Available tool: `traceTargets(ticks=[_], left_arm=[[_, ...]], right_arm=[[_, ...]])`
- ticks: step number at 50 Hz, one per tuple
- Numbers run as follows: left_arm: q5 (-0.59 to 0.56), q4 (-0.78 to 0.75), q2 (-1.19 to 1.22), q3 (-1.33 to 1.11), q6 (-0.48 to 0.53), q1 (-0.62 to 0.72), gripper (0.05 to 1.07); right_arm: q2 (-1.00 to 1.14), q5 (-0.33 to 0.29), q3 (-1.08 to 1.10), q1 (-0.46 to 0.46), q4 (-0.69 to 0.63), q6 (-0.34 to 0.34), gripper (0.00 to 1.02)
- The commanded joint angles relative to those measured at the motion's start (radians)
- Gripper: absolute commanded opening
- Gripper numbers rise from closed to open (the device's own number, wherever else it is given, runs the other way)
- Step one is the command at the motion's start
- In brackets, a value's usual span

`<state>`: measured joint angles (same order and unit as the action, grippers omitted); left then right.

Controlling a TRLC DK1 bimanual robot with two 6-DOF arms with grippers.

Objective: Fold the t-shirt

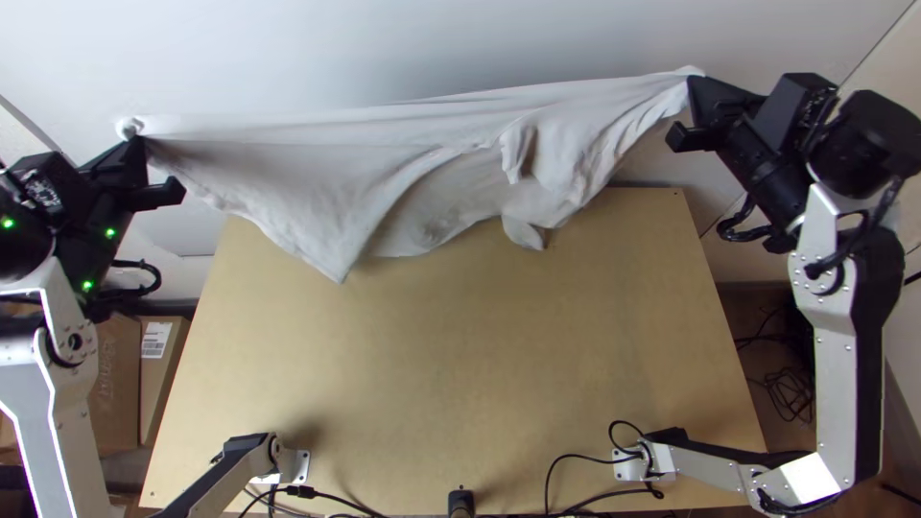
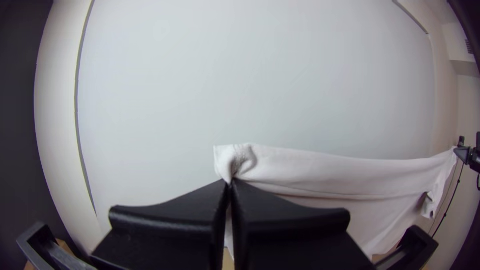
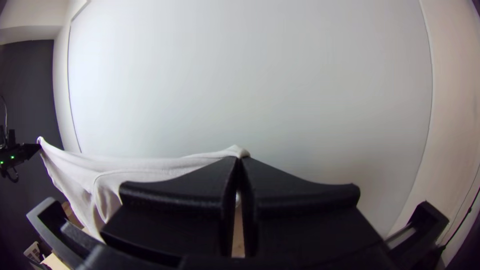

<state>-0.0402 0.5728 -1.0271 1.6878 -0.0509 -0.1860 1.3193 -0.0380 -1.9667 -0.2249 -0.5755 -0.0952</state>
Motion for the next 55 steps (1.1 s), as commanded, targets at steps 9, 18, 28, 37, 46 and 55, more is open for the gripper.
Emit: traceTargets(ticks=[9, 18, 28, 37, 46, 55], left_arm=[[0.036, -0.040, 0.197, 0.062, 0.019, -0.040, 0.08], [0.033, 0.012, 0.352, 0.056, 0.002, -0.032, 0.08], [0.030, 0.133, 0.478, 0.066, -0.038, -0.027, 0.08], [-0.082, 0.329, 0.519, -0.005, -0.122, -0.027, 0.08], [-0.178, 0.392, 0.616, -0.367, -0.187, 0.039, 0.08], [-0.256, 0.338, 0.653, -0.720, -0.199, 0.074, 0.08]], right_arm=[[-0.301, 0.036, -0.027, -0.068, 0.020, 0.020, 0.02], [-0.488, 0.003, 0.003, -0.079, -0.121, 0.018, 0.02], [-0.600, -0.022, 0.003, -0.070, -0.297, -0.009, 0.02], [-0.617, -0.040, 0.092, -0.051, -0.368, -0.098, 0.02], [-0.670, -0.040, 0.489, -0.059, -0.317, -0.259, 0.02], [-0.698, -0.040, 0.908, -0.145, -0.149, -0.307, 0.02]])
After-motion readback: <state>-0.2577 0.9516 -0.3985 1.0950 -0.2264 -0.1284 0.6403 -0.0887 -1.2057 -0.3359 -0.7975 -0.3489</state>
